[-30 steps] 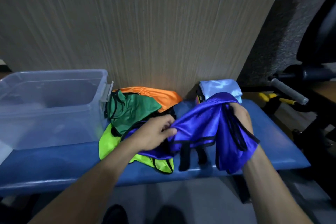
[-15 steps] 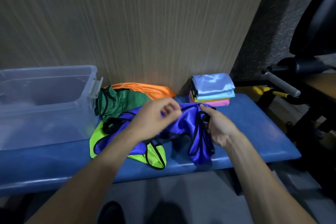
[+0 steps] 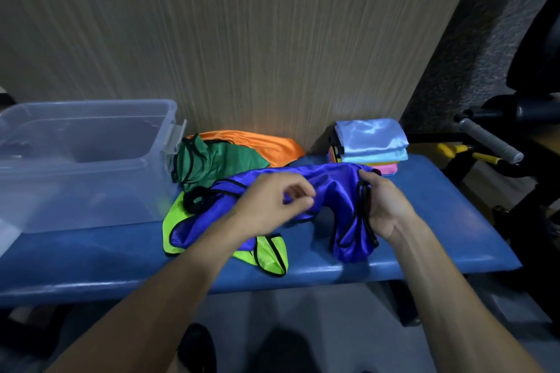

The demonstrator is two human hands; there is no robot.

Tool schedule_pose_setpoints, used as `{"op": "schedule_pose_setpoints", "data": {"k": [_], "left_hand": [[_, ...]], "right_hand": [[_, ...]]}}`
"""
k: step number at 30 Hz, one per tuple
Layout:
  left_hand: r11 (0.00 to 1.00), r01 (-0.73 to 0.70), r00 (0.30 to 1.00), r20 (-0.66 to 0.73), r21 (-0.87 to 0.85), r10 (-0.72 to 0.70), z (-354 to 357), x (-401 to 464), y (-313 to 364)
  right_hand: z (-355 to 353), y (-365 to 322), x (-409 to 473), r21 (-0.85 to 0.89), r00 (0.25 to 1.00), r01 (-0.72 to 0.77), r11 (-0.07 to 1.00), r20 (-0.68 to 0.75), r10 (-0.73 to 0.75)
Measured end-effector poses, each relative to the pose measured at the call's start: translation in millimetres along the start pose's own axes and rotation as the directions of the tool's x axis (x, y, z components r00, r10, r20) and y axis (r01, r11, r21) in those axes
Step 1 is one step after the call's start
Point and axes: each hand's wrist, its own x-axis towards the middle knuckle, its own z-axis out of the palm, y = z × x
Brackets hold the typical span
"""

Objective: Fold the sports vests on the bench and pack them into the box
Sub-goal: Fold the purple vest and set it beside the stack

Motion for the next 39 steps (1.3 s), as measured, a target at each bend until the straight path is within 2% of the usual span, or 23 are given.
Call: {"op": "schedule_pose_setpoints", "data": {"k": [2, 4, 6, 7, 9, 12, 14, 16, 17, 18, 19, 20, 21, 22, 23, 24, 25, 29, 32, 34, 36, 39], "left_hand": [[0.961, 0.033, 0.994, -0.109, 0.276, -0.002, -26, -2, -23], [0.873, 0.165, 0.986, -0.051, 0.458, -0.16, -49, -7, -50], [0.795, 0.268, 0.942, 0.027, 0.544, -0.336, -58, -14, -72], [0.782, 0.282, 0.929, 0.045, 0.557, -0.367, -58, -17, -80], [0.831, 0.273, 0.944, 0.03, 0.485, -0.328, -56, -18, -88], [0.923, 0.191, 0.981, -0.059, 0.335, -0.182, -50, -12, -76], [0.965, 0.167, 0.986, -0.027, 0.204, -0.165, -42, -9, -56], [0.981, 0.179, 0.984, 0.011, 0.073, -0.18, -35, -6, -40], [0.982, 0.187, 0.982, 0.028, 0.002, -0.187, -33, -5, -34], [0.976, 0.208, 0.978, 0.044, -0.066, -0.205, -30, -3, -28], [0.962, 0.239, 0.97, 0.064, -0.133, -0.233, -28, -1, -22], [0.943, 0.273, 0.961, 0.088, -0.188, -0.26, -25, 1, -17], [0.928, 0.294, 0.955, 0.11, -0.229, -0.275, -23, 3, -12], [0.916, 0.303, 0.952, 0.127, -0.262, -0.279, -22, 5, -8], [0.905, 0.307, 0.95, 0.145, -0.295, -0.275, -21, 6, -3], [0.895, 0.309, 0.949, 0.161, -0.322, -0.269, -21, 6, 1], [0.89, 0.305, 0.95, 0.172, -0.341, -0.26, -23, 6, 5], [0.929, 0.197, 0.978, 0.136, -0.314, -0.161, -27, 2, 5], [0.992, 0.064, 0.998, 0.029, -0.106, -0.061, -29, 0, -3], [1.0, 0.015, 0.999, -0.032, -0.027, -0.015, -29, -2, -6], [0.995, 0.035, 0.998, -0.046, -0.094, -0.04, -24, -4, -10], [0.894, 0.26, 0.964, 0.151, -0.364, -0.219, -9, -6, -18]], "right_hand": [[-7, -1, -1, -0.017, 1.0, -0.012, 1.0, -0.005, 0.012], [-16, -4, -1, -0.033, 1.0, 0.005, 0.999, -0.005, -0.006], [-25, -11, -3, -0.029, 0.999, 0.045, 0.999, -0.017, -0.046], [-29, -16, -5, -0.017, 0.998, 0.065, 0.998, -0.014, -0.065], [-38, -22, -6, 0.012, 0.993, 0.099, 0.995, -0.059, -0.098], [-54, -25, 0, 0.068, 0.978, 0.124, 0.99, -0.176, -0.11], [-64, -23, 9, 0.095, 0.952, 0.155, 0.983, -0.281, -0.123], [-65, -19, 8, -0.079, 0.887, 0.235, 0.969, -0.39, -0.247], [-58, -17, 3, -0.294, 0.819, 0.279, 0.914, -0.425, -0.386], [-49, -15, -3, -0.532, 0.752, 0.329, 0.78, -0.353, -0.557], [-37, -13, -12, -0.664, 0.715, 0.402, 0.63, -0.202, -0.669], [-20, -9, -25, -0.691, 0.732, 0.49, 0.532, -0.005, -0.681], [-4, -3, -37, -0.685, 0.755, 0.562, 0.464, 0.195, -0.626], [12, 5, -46, -0.687, 0.744, 0.624, 0.373, 0.376, -0.553], [23, 14, -49, -0.71, 0.714, 0.662, 0.241, 0.499, -0.492], [32, 20, -49, -0.698, 0.671, 0.702, 0.145, 0.578, -0.464], [37, 23, -48, -0.678, 0.648, 0.724, 0.128, 0.605, -0.463], [28, 13, -38, -0.604, 0.696, 0.715, 0.353, 0.564, -0.445], [29, 12, -39, -0.548, 0.732, 0.68, 0.488, 0.55, -0.402], [34, 10, -43, -0.457, 0.75, 0.653, 0.604, 0.501, -0.431], [38, 4, -46, -0.303, 0.764, 0.624, 0.72, 0.43, -0.481], [39, -7, -53, -0.046, 0.798, 0.543, 0.839, 0.34, -0.498]]}}
